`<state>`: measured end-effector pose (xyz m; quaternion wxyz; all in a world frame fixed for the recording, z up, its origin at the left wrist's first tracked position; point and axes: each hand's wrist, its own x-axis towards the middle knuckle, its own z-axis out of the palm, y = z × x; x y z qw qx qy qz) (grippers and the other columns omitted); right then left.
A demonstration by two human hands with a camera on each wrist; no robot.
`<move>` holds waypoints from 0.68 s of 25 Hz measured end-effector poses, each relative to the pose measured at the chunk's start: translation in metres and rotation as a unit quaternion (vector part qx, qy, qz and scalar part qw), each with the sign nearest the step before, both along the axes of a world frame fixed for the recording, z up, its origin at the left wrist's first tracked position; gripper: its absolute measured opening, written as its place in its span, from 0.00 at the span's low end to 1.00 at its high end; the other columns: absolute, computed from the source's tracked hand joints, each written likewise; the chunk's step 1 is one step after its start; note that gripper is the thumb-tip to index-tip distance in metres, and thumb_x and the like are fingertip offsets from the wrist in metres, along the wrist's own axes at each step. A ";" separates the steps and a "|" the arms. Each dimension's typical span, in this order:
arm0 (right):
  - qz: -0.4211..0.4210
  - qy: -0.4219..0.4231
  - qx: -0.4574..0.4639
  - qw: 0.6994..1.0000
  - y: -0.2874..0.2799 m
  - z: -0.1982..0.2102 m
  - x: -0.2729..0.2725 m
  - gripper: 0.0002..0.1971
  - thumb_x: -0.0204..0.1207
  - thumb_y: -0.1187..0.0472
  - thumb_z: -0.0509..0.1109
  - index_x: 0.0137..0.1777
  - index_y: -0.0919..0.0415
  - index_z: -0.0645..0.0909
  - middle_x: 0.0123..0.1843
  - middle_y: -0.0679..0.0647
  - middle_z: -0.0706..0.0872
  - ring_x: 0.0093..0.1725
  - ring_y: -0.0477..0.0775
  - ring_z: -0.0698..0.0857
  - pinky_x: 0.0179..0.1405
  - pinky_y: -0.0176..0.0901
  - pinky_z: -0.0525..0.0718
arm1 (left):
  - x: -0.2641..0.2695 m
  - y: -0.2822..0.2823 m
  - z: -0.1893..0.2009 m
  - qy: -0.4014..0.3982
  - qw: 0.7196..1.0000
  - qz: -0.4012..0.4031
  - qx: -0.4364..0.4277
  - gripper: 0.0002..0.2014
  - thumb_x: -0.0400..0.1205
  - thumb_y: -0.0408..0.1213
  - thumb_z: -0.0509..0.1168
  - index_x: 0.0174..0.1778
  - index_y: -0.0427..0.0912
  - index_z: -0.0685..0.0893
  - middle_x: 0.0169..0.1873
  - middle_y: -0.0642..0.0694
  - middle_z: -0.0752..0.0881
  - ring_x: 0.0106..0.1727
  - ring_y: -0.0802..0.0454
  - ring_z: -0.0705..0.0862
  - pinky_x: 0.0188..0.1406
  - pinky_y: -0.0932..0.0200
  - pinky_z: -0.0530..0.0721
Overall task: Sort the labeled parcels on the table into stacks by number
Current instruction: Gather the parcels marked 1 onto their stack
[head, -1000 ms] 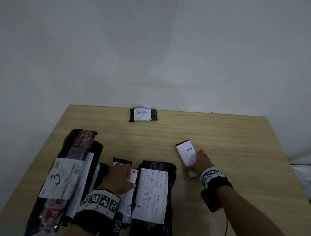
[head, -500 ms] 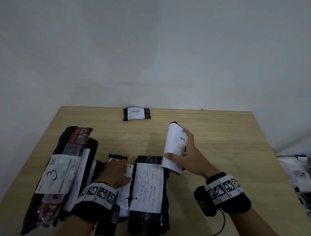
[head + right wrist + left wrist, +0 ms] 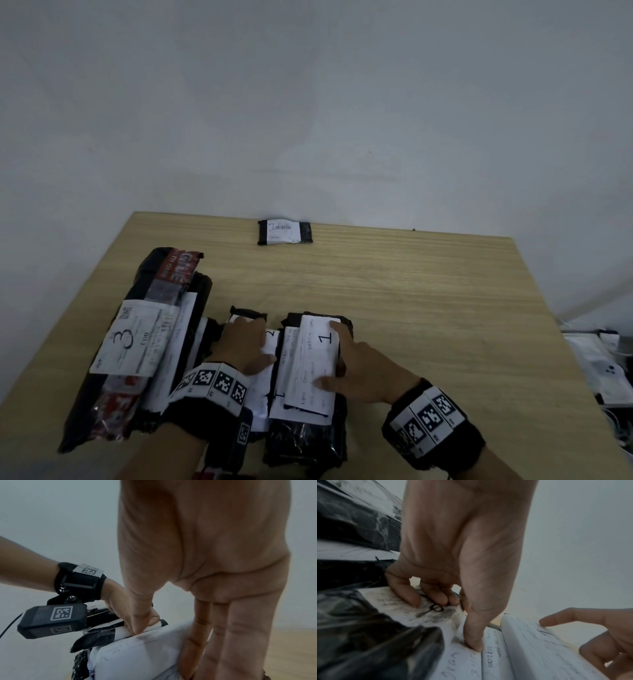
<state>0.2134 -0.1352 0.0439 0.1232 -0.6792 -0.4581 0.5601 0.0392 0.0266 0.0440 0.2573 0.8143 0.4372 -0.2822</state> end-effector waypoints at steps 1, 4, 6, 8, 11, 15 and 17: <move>0.016 -0.012 -0.005 1.000 -0.003 0.003 -0.003 0.54 0.74 0.41 0.74 0.85 0.51 0.37 0.54 0.54 0.87 0.49 0.53 0.88 0.51 0.50 0.88 | -0.002 -0.004 0.002 0.004 1.000 -0.008 0.003 0.18 0.74 0.52 0.71 0.41 0.48 0.68 0.47 0.46 0.71 0.52 0.46 0.73 0.54 0.52 0.77; 0.020 -0.017 -0.008 1.000 -0.013 0.012 -0.003 0.52 0.76 0.45 0.74 0.86 0.50 0.38 0.48 0.47 0.85 0.41 0.45 0.84 0.43 0.40 0.83 | -0.003 -0.018 0.004 0.005 1.000 -0.015 0.003 0.19 0.74 0.52 0.72 0.42 0.47 0.69 0.51 0.43 0.75 0.55 0.44 0.75 0.56 0.51 0.79; -0.024 -0.042 -0.003 0.999 -0.020 0.016 0.006 0.48 0.76 0.45 0.73 0.86 0.49 0.42 0.55 0.52 0.88 0.47 0.49 0.86 0.48 0.44 0.85 | 0.001 -0.027 0.007 0.001 1.000 -0.031 0.000 0.20 0.74 0.53 0.72 0.42 0.47 0.68 0.56 0.40 0.76 0.59 0.41 0.77 0.59 0.48 0.80; -0.063 -0.095 0.001 0.993 -0.029 0.024 0.021 0.42 0.77 0.43 0.71 0.84 0.48 0.49 0.55 0.53 0.88 0.51 0.52 0.87 0.52 0.49 0.86 | 0.010 -0.034 0.012 -0.007 0.998 -0.058 0.003 0.20 0.74 0.53 0.72 0.43 0.47 0.68 0.57 0.40 0.76 0.59 0.40 0.77 0.60 0.46 0.81; -0.095 -0.202 0.014 0.975 -0.049 0.041 0.046 0.31 0.80 0.44 0.67 0.80 0.49 0.61 0.55 0.51 0.88 0.54 0.53 0.85 0.54 0.52 0.85 | 0.022 -0.044 0.025 -0.048 0.995 -0.083 0.002 0.20 0.73 0.53 0.73 0.41 0.48 0.68 0.53 0.42 0.75 0.54 0.43 0.76 0.58 0.46 0.82; -0.136 -0.347 -0.016 0.928 -0.091 0.053 0.079 0.25 0.82 0.47 0.65 0.77 0.51 0.66 0.65 0.55 0.83 0.63 0.57 0.82 0.57 0.54 0.84 | 0.036 -0.066 0.047 -0.133 0.982 -0.136 0.005 0.21 0.73 0.50 0.73 0.34 0.52 0.64 0.47 0.46 0.71 0.50 0.48 0.72 0.51 0.52 0.79; -0.162 -0.389 -0.048 0.906 -0.111 0.056 0.094 0.25 0.82 0.50 0.65 0.77 0.53 0.66 0.72 0.57 0.77 0.68 0.60 0.79 0.60 0.56 0.83 | 0.041 -0.078 0.061 -0.177 0.969 -0.170 0.014 0.21 0.73 0.50 0.73 0.34 0.52 0.64 0.46 0.46 0.71 0.50 0.47 0.72 0.46 0.54 0.77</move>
